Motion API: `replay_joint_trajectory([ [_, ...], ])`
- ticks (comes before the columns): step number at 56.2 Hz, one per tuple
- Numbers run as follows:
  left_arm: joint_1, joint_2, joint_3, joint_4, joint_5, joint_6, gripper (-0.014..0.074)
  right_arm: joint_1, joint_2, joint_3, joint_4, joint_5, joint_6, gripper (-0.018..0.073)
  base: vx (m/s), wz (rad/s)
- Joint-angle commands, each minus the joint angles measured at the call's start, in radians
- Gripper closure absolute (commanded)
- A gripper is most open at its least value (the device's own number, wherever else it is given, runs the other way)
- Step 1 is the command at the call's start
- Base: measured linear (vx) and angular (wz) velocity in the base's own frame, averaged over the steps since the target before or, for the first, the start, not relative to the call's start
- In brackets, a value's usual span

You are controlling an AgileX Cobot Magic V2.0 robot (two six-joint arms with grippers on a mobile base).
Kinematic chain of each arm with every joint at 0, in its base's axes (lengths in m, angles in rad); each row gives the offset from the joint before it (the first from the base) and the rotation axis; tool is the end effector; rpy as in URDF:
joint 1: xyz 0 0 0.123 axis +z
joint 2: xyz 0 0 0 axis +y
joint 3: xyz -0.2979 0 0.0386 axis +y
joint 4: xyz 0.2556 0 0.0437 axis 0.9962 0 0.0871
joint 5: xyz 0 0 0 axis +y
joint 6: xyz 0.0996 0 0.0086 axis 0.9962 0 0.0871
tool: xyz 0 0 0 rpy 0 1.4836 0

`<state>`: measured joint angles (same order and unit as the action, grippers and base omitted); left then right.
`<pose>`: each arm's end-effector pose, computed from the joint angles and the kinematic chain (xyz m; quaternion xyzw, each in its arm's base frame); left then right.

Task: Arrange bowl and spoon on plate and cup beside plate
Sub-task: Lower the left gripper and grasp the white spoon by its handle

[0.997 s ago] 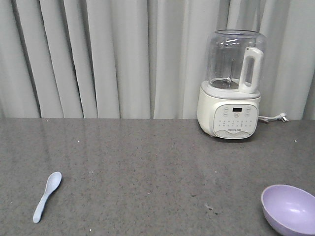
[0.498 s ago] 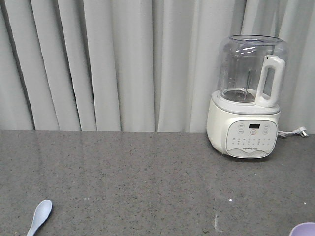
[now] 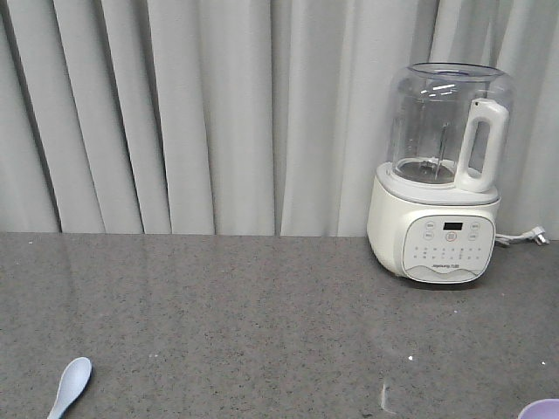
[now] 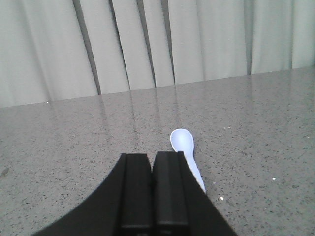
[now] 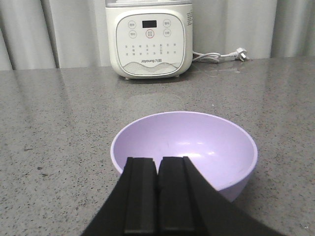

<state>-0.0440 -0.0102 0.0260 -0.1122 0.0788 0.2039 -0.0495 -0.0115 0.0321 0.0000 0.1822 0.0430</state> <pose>0.0578 -0.0034 0.1974 0.0513 0.7077 0.0138 0.7045 0.0573 -0.0028 0.1850 0.0345 0.7460 -0.0022 0.6651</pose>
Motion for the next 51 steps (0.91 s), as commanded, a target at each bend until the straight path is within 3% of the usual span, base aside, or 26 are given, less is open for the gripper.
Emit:
replay_joint_trajectory([
  [1, -0.001, -0.016, -0.026, -0.003, -0.084, 0.001, 0.0600, -0.006, -0.004, 0.002, 0.007, -0.097, -0.008, 0.0568, 0.00, 0.00],
  [9, -0.001, -0.016, -0.026, -0.003, -0.197, 0.001, 0.0600, -0.006, -0.004, -0.001, 0.000, -0.358, -0.010, 0.0568, 0.00, 0.00],
  [14, -0.001, -0.016, -0.029, -0.048, -0.284, -0.064, 0.0600, -0.006, -0.004, -0.044, 0.000, -0.490, -0.011, 0.0568, 0.00, 0.00],
  [20, -0.001, -0.016, -0.064, -0.118, -0.409, -0.211, 0.0600, -0.006, 0.008, -0.183, 0.000, -0.438, -0.031, 0.0568, 0.00, 0.00],
  [24, -0.001, -0.015, -0.131, -0.116, -0.447, -0.212, 0.0600, -0.006, 0.061, -0.317, 0.000, -0.380, -0.105, 0.0568, 0.00, 0.00],
  [29, -0.001, 0.025, -0.266, -0.116, -0.423, -0.169, 0.0600, -0.006, 0.173, -0.494, 0.000, -0.309, -0.193, 0.0568, 0.00, 0.00],
  [38, -0.001, 0.282, -0.601, -0.114, -0.262, -0.099, 0.0600, -0.006, 0.449, -0.821, 0.000, -0.166, -0.195, 0.0568, 0.00, 0.00],
  [47, -0.001, 0.605, -0.884, -0.114, -0.054, -0.055, 0.0600, -0.006, 0.686, -0.983, 0.032, -0.108, -0.175, 0.0568, 0.00, 0.00],
  [51, -0.001, 0.716, -0.954, -0.115, -0.032, -0.055, 0.0600, -0.006, 0.747, -0.991, 0.070, -0.115, -0.169, 0.0568, 0.00, 0.00],
])
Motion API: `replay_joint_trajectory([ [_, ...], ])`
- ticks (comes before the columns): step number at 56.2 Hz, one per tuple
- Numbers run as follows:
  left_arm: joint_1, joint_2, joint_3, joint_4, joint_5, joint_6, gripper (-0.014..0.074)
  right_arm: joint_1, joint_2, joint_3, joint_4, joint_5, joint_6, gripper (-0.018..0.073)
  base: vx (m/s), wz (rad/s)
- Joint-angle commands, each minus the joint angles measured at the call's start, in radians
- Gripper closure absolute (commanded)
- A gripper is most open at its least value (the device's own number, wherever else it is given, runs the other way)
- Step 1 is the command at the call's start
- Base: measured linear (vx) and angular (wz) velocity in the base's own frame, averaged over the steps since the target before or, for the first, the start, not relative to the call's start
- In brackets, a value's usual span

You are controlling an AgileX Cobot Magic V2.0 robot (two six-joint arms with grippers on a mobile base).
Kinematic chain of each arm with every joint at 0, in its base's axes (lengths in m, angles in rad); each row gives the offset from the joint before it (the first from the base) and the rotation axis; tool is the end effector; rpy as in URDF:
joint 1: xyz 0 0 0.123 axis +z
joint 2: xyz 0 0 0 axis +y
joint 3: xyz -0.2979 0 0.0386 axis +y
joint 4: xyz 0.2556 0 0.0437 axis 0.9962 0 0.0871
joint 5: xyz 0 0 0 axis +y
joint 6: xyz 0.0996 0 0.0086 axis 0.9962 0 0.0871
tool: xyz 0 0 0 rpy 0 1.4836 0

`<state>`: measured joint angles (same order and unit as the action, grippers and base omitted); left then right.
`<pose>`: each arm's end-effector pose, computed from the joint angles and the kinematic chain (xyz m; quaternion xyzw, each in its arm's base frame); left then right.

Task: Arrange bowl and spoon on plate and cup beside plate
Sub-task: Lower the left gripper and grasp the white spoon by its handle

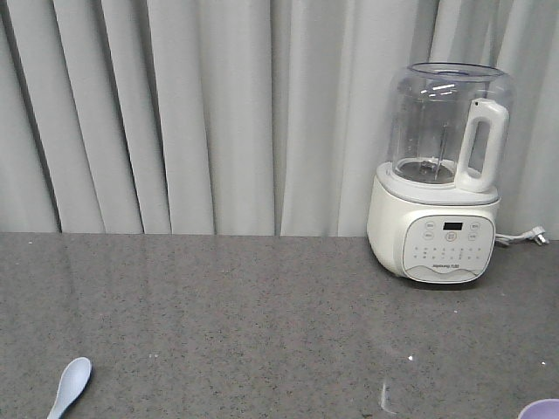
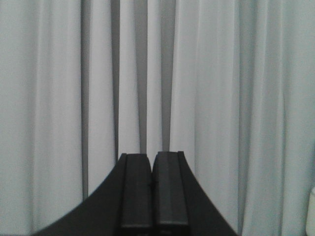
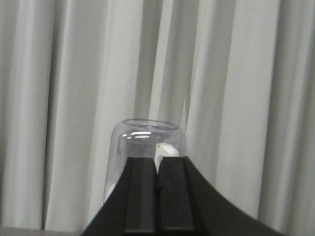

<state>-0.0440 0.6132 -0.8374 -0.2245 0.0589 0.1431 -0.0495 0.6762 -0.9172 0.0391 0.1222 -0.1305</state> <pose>0.1147 -0.0064 0.4505 -0.0061 0.6118 -0.0534 0.7892 0.1273 -0.0058 0.4633 -0.0152 0.6304 -0.0532 0.7743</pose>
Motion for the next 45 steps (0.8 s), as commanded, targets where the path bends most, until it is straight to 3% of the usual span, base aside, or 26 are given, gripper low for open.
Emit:
replay_joint_trajectory([
  [1, -0.001, 0.125, -0.107, -0.003, -0.013, 0.006, 0.0600, -0.006, 0.075, -0.039, 0.045, -0.048, 0.005, 0.0568, 0.00, 0.00],
  [8, -0.001, 0.226, -0.127, -0.003, -0.066, 0.005, 0.0600, -0.006, 0.119, -0.039, 0.075, 0.010, 0.005, 0.0568, 0.00, 0.00],
  [18, -0.002, 0.273, -0.127, -0.001, -0.036, 0.007, 0.0575, -0.006, 0.123, -0.039, 0.074, -0.001, 0.004, 0.0558, 0.00, 0.00],
  [28, -0.002, 0.297, -0.127, -0.001, -0.034, 0.017, 0.0409, -0.006, 0.123, -0.039, 0.072, -0.002, 0.004, 0.0509, 0.00, 0.00],
  [35, -0.002, 0.306, -0.127, -0.001, -0.033, 0.017, 0.0227, -0.006, 0.123, -0.039, 0.072, 0.003, -0.005, 0.0376, 0.00, 0.00],
  [41, -0.002, 0.306, -0.127, -0.001, -0.036, 0.017, 0.0071, -0.006, 0.123, -0.039, 0.072, 0.008, -0.004, 0.0179, 0.00, 0.00],
  [45, -0.002, 0.306, -0.127, -0.001, -0.041, 0.017, 0.0014, -0.006, 0.123, -0.039, 0.072, 0.001, -0.004, 0.0039, 0.00, 0.00],
])
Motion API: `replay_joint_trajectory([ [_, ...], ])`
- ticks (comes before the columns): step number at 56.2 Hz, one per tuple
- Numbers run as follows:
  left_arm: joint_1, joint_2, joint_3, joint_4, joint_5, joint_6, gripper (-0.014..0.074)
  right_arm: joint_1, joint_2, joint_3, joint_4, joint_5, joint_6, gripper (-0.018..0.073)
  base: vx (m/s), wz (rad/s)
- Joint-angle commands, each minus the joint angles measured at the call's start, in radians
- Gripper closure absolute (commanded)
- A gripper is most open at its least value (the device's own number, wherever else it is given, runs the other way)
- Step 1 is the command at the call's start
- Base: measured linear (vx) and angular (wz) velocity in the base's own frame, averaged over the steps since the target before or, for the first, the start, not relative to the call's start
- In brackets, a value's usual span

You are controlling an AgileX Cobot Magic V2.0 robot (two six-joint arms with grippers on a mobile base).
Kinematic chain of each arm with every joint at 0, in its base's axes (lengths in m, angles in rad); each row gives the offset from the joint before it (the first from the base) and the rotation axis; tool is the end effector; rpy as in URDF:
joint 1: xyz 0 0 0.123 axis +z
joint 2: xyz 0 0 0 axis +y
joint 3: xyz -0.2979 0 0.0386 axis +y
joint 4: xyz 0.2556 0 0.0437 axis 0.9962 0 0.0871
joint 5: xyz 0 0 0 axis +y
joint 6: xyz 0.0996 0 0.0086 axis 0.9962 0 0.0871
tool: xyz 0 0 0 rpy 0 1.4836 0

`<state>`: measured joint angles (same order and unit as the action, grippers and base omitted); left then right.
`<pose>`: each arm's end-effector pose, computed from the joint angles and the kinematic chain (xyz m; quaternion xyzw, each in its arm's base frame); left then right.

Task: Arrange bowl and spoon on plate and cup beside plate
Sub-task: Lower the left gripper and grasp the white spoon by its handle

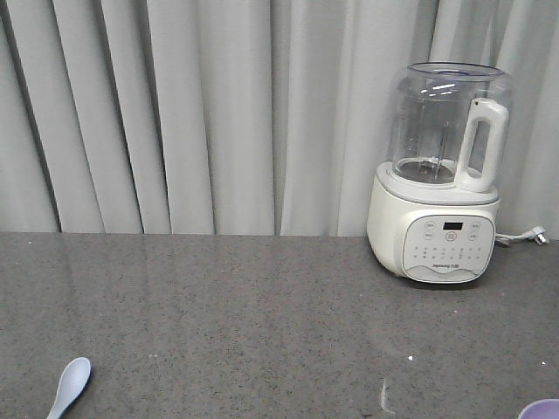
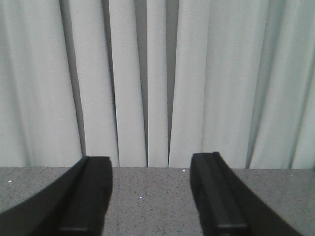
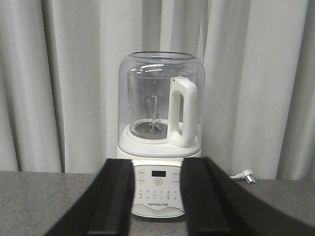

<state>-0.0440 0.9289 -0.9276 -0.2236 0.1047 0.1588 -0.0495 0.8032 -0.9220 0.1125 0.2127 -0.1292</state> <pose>0.2078 -0.0115 0.4264 0.0011 0.7128 -0.0460 0.6998 0.1694 -0.0060 0.4372 0.0024 0.7090 -0.0158 0.7050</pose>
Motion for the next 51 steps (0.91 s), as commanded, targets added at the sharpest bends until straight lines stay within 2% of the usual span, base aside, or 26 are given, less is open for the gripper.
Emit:
replay_joint_trajectory([
  [1, -0.002, -0.009, -0.036, -0.004, -0.089, 0.001, 0.0006, -0.006, -0.004, -0.035, -0.001, -0.094, -0.006, 0.0004, 0.00, 0.00],
  [5, -0.002, -0.009, -0.036, -0.004, -0.084, -0.017, -0.0012, -0.006, -0.004, -0.035, -0.001, -0.105, -0.006, -0.0111, 0.00, 0.00],
  [9, -0.002, -0.007, -0.037, -0.005, -0.037, -0.052, -0.0008, -0.006, -0.004, -0.035, -0.001, -0.108, -0.006, -0.0172, 0.00, 0.00],
  [17, -0.002, 0.046, -0.078, -0.002, 0.160, -0.030, 0.0008, -0.006, -0.004, -0.035, -0.001, -0.108, -0.006, -0.0158, 0.00, 0.00],
  [30, -0.002, 0.285, -0.284, 0.007, 0.480, -0.010, 0.0008, -0.006, -0.004, -0.035, -0.001, -0.106, -0.006, -0.0096, 0.00, 0.00],
  [38, -0.002, 0.420, -0.299, 0.024, 0.591, -0.014, 0.0008, -0.006, -0.001, -0.035, -0.001, -0.095, -0.006, -0.0054, 0.00, 0.00],
  [46, -0.002, 0.530, -0.299, 0.030, 0.649, -0.017, 0.0010, -0.006, -0.001, -0.035, -0.006, -0.090, -0.010, -0.0025, 0.00, 0.00],
  [51, -0.003, 0.584, -0.299, 0.030, 0.678, -0.045, 0.0010, -0.006, -0.001, -0.035, -0.006, -0.090, -0.013, -0.0025, 0.00, 0.00],
])
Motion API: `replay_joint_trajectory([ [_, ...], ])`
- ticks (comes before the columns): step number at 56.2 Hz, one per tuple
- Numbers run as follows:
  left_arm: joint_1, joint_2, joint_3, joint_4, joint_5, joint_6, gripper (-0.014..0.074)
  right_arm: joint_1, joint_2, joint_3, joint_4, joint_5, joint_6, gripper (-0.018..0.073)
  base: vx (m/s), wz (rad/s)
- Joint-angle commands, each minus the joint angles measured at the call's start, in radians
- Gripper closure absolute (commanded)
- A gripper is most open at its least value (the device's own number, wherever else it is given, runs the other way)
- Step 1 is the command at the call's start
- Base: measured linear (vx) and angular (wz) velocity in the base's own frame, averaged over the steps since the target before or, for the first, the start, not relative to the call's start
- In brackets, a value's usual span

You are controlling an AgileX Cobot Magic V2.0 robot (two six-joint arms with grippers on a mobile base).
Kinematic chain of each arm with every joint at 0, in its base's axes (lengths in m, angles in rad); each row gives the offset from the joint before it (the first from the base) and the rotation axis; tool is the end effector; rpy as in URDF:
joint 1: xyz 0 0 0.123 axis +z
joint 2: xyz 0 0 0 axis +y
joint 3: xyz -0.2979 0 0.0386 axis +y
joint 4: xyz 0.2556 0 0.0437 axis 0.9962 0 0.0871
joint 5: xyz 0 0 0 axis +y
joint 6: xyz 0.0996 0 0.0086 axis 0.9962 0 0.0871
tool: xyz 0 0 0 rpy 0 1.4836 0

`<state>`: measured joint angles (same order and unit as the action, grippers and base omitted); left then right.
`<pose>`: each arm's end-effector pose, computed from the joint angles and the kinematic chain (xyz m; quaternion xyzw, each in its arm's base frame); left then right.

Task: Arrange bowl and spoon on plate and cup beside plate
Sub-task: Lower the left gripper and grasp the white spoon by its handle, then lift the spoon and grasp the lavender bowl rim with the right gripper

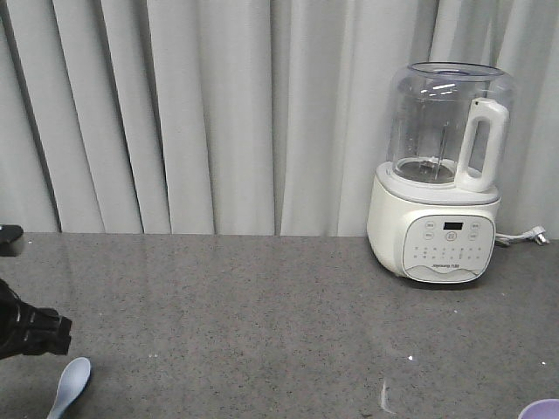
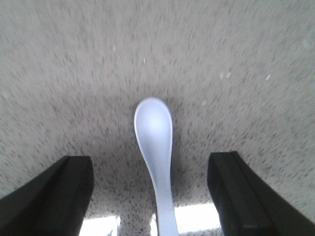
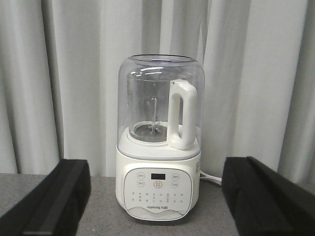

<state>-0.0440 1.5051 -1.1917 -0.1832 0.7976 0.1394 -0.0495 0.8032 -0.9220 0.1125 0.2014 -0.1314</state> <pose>0.3269 -0.0275 0.3013 0.0442 0.9588 -0.0674 0.2725 0.1694 -0.0061 0.4383 0.0020 0.7050 -0.0171 0.7090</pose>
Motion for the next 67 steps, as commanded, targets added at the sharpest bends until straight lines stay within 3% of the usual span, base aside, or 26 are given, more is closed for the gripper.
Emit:
replay_joint_trajectory([
  [1, -0.004, 0.015, -0.035, -0.010, -0.013, -0.029, 0.0010, -0.006, -0.001, -0.035, -0.006, -0.078, -0.010, -0.0025, 0.00, 0.00],
  [14, -0.067, 0.097, -0.035, 0.018, 0.007, -0.035, 0.0011, -0.006, 0.015, -0.035, -0.009, -0.076, -0.015, -0.0024, 0.00, 0.00],
  [23, -0.083, 0.129, -0.035, 0.123, 0.029, -0.154, 0.0011, -0.006, 0.025, -0.035, -0.009, -0.075, -0.015, -0.0024, 0.00, 0.00],
  [48, -0.084, 0.194, -0.033, 0.114, 0.040, -0.170, 0.0036, -0.006, 0.025, -0.035, -0.009, -0.075, -0.015, -0.0024, 0.00, 0.00],
  [59, -0.084, 0.194, -0.033, 0.118, 0.061, -0.170, 0.0211, -0.006, 0.025, -0.035, -0.009, -0.075, -0.015, -0.0024, 0.00, 0.00],
  [67, -0.084, 0.191, -0.033, 0.123, 0.082, -0.159, 0.0459, -0.006, 0.025, -0.035, -0.009, -0.073, -0.015, -0.0024, 0.00, 0.00],
])
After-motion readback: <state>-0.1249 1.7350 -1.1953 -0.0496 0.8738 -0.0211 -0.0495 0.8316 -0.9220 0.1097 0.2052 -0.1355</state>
